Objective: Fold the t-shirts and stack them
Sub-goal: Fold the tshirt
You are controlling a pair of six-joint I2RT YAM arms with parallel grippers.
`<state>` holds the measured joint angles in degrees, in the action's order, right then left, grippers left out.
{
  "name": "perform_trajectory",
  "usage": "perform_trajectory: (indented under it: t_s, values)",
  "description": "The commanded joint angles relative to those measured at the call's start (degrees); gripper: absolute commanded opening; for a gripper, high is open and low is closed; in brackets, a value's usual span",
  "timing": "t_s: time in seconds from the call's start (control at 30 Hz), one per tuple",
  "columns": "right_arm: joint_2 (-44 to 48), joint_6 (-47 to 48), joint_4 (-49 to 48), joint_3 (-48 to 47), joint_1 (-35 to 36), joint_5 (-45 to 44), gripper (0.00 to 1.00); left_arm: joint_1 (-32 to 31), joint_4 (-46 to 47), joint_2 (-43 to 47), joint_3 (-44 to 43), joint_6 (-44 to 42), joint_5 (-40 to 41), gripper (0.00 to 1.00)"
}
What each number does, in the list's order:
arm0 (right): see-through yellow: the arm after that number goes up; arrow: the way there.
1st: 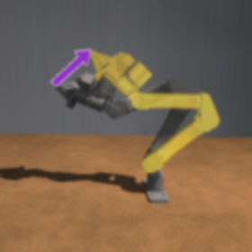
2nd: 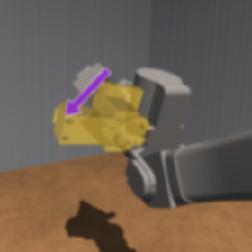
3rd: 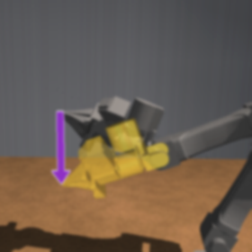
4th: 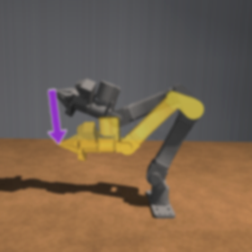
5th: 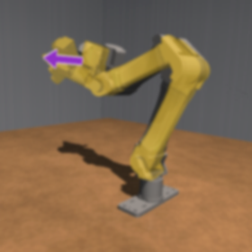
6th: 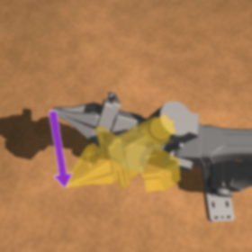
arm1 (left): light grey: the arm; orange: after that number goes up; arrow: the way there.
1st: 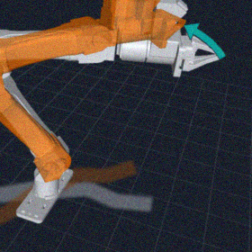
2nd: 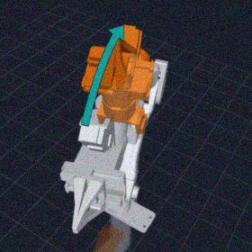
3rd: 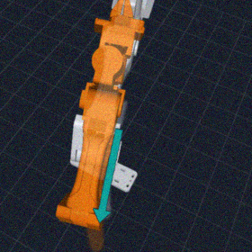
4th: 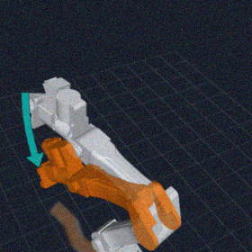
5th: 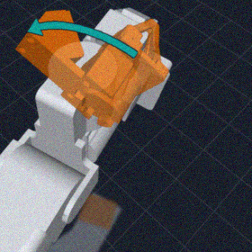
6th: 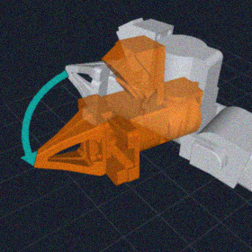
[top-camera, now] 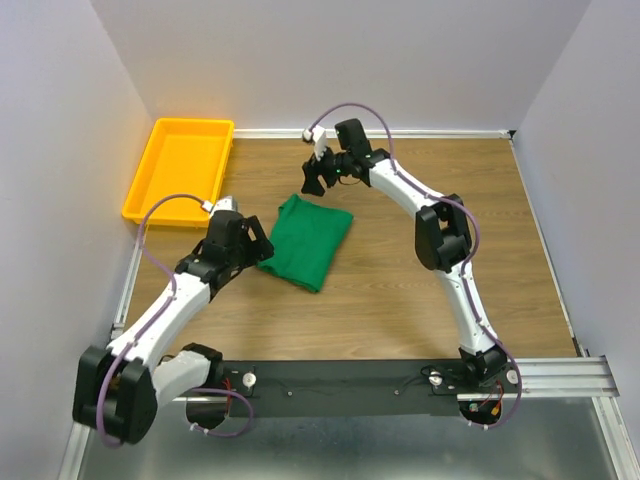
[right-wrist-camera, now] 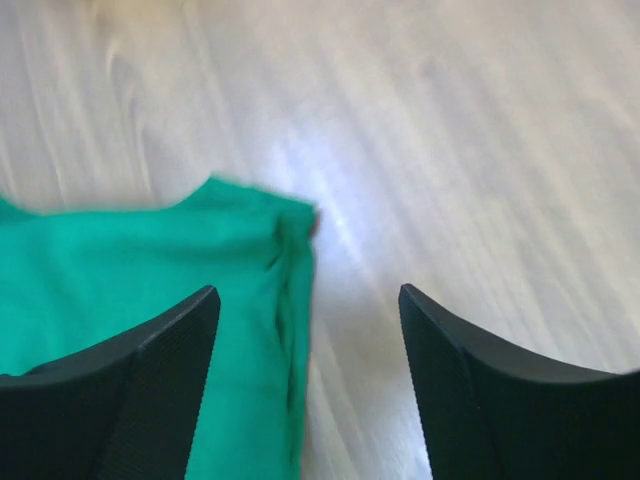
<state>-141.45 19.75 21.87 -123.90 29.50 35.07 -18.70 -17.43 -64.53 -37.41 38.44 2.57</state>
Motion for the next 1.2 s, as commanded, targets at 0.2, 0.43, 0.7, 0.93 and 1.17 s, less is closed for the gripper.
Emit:
perform_trajectory:
  t_s: [0.2,0.43,0.7,0.93,1.17]
  values:
    - [7.3,-22.4,-3.0,8.0,-6.0,0.9,0.80,0.5,-3.6,18.5,-0.8,4.2,9.2,0.84]
    - [17.2,-25.2,-2.6,29.7,-9.7,11.2,0.58,0.4,17.0,13.8,8.2,6.4,-12.2,0.00]
    - [21.1,-31.6,-2.8,40.8,-12.3,17.5,0.74,0.3,29.4,-9.1,-4.2,-4.9,-21.8,0.10]
    - [16.9,-39.3,-3.5,42.2,-12.2,20.0,0.96,-0.2,37.4,-26.9,-12.0,-3.3,-26.4,0.08]
    - [10.1,-47.4,-4.2,37.2,-11.0,18.9,0.94,0.0,37.4,-38.3,-18.3,-0.7,-23.1,0.07]
